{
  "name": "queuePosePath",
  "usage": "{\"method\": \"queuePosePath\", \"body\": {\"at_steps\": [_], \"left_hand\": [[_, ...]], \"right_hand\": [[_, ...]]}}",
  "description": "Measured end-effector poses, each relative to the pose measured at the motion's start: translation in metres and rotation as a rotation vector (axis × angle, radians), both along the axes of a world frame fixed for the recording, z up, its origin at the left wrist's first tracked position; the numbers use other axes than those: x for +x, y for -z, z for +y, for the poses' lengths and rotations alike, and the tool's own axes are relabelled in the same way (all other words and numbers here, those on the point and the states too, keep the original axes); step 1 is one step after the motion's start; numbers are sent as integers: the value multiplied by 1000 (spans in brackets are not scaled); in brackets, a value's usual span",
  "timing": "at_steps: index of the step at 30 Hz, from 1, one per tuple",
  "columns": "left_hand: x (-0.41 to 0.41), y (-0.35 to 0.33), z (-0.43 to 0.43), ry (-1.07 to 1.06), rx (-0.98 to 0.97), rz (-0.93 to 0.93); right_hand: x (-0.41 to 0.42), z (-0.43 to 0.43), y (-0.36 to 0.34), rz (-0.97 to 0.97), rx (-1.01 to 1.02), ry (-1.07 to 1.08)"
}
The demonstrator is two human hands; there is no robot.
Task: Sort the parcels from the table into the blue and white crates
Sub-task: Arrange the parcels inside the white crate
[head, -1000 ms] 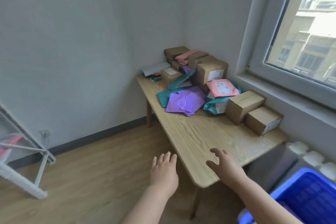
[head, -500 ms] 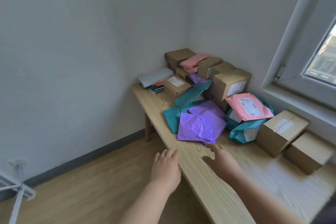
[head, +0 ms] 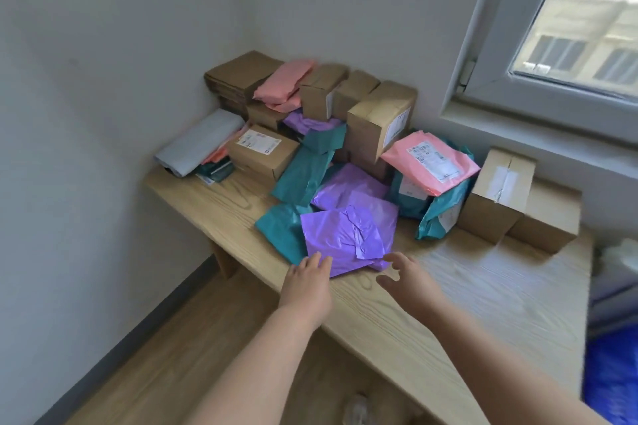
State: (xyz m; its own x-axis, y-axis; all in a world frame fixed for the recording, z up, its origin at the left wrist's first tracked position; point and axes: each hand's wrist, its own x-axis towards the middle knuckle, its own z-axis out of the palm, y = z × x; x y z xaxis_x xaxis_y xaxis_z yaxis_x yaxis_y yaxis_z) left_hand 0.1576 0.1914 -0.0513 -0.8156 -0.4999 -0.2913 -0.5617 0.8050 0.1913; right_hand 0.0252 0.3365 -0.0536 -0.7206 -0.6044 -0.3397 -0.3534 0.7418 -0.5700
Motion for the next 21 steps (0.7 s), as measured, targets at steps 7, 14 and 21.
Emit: {"method": "queuePosePath", "body": {"at_steps": [7,14,21], "left_hand": [[-45,17,-35,42,63,-44],[-67,52,-64,16,263,-130],[-77,74,-97,1,460,-187]], "right_hand": [[-46,-44,22,-35,11,63],[-65,-83,55,-179,34,193],[-68,-107,77,-247,102,374]]}}
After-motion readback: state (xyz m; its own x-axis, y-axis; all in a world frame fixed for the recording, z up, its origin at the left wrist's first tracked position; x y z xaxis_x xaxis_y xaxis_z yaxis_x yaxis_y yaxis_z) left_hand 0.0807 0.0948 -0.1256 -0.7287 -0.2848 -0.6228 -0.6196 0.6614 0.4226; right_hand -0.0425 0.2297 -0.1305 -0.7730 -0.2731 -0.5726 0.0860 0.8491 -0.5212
